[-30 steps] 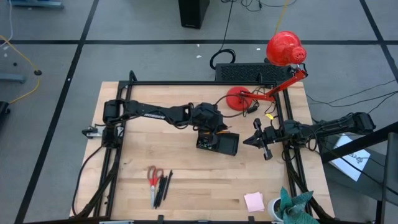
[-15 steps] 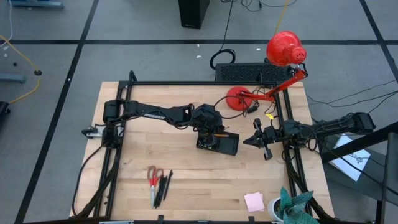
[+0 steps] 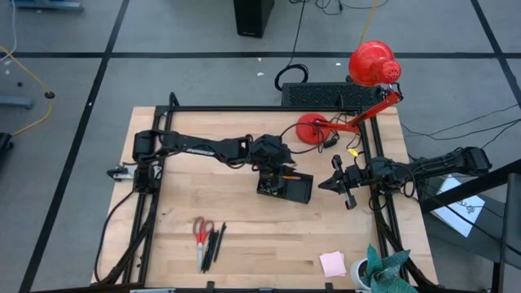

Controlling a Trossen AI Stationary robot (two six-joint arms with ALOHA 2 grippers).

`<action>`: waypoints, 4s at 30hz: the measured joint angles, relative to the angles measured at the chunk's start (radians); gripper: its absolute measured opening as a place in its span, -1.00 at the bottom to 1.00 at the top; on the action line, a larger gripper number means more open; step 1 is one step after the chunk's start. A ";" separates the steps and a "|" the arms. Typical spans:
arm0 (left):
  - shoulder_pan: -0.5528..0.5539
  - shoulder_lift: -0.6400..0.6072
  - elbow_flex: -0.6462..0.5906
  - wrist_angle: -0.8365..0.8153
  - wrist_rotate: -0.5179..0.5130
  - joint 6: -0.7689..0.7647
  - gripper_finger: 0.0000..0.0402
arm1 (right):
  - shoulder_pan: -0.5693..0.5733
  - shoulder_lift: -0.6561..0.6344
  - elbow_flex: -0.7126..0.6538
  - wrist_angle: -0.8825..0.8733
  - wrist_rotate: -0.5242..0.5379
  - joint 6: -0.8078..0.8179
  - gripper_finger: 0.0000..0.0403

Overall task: Pick and place office supplies into organizer
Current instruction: Put the orange pencil into the desk organizer, then adjust the orange pencil in the organizer bin

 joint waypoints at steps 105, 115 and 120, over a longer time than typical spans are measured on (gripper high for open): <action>-0.108 0.061 0.000 -0.019 -0.162 0.188 -0.92 | 0.000 0.004 0.000 -0.008 0.004 -0.009 -1.00; -0.105 0.061 0.000 0.057 -0.161 0.145 -0.93 | 0.000 0.004 0.000 -0.008 0.004 -0.003 -1.00; -0.103 0.061 0.000 0.110 -0.145 0.091 -0.94 | 0.000 0.004 0.000 -0.008 0.004 -0.002 -1.00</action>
